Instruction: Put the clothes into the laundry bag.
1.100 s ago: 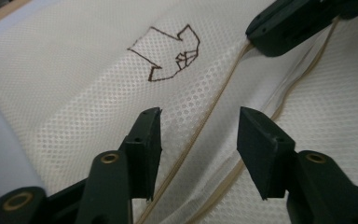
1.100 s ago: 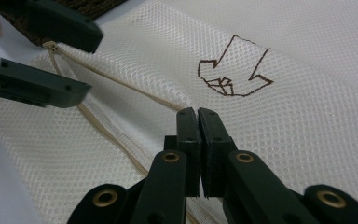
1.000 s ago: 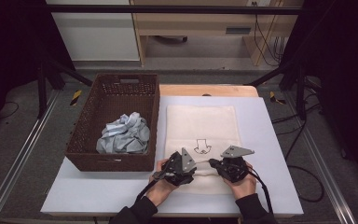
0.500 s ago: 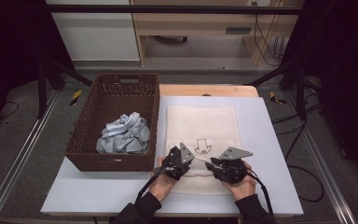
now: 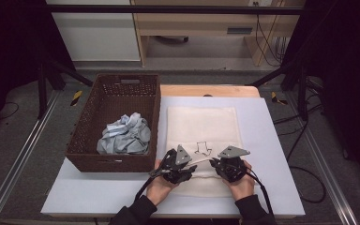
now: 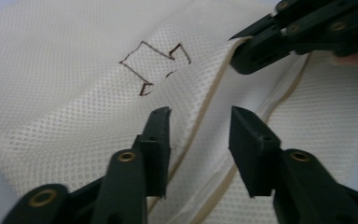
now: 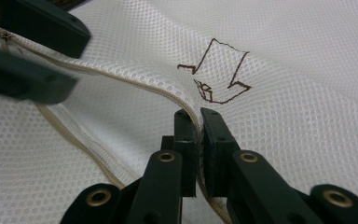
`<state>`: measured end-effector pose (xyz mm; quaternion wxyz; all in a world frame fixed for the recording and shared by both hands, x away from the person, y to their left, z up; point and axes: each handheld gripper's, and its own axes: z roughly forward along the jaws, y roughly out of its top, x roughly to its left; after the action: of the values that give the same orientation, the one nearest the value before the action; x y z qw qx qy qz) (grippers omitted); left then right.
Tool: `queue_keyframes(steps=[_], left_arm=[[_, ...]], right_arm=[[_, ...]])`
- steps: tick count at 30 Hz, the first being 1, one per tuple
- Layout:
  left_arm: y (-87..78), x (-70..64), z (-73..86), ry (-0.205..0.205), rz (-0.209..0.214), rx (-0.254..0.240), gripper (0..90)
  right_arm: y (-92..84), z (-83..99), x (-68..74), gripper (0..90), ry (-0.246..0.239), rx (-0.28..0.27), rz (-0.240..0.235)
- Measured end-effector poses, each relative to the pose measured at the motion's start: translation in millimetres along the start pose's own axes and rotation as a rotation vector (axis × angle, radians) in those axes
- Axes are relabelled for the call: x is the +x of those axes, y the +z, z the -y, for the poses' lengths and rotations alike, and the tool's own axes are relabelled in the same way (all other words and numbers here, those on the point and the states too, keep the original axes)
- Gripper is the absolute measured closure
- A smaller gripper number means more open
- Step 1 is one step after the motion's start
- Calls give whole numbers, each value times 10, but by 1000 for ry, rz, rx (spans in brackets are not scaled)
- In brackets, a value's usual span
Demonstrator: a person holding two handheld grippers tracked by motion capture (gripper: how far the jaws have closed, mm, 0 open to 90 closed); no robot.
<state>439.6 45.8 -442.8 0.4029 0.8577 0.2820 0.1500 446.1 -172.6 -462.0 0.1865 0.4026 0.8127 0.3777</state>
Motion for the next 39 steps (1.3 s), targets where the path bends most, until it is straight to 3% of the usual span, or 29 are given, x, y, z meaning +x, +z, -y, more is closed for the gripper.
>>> queue_keyframes(steps=[1, 2, 5, 7, 9, 10, 11, 16, 21, 24, 31, 35, 38, 39], left_arm=[[-45, -16, -11, -2, -2, -3, 496], [-98, -36, -17, 1, 2, -6, 491], [-235, -119, 41, 23, 10, -16, 498], [-271, -178, 142, 20, 40, -8, 558], [-241, -220, 238, 32, 61, 18, 662], [-222, -228, 272, 37, 67, 25, 662], [-194, -234, 317, 28, 75, 32, 742], [-52, -246, 427, 21, 69, 92, 829], [-15, -262, 451, 28, 58, 99, 845], [-12, -263, 457, 27, 56, 95, 840], [-11, -276, 461, 29, 50, 85, 818], [-64, -283, 441, 33, 64, 63, 686], [-222, -285, 364, 39, 59, 18, 556], [-268, -274, 340, 37, 61, 6, 556]], right_arm=[[-14, -5, -11, 862, 6, -4, -5], [-22, -6, -14, 863, 8, -13, -5], [-39, -10, -18, 864, 14, -21, -4], [-49, -15, -29, 864, 13, -33, -6], [-64, -26, -27, 864, 29, -43, -9], [-64, -26, -27, 864, 29, -43, -9], [-74, -32, -37, 865, 28, -55, -10], [-105, -49, -48, 866, 37, -79, -11], [-151, -60, -47, 866, 36, -113, -9], [-237, -123, -54, 867, 29, -176, -6], [-350, -171, -82, 867, 42, -233, -5], [-352, -165, -80, 868, 35, -223, 2], [-351, -155, -98, 872, 40, -220, 7], [-351, -155, -98, 872, 40, -220, 7]])
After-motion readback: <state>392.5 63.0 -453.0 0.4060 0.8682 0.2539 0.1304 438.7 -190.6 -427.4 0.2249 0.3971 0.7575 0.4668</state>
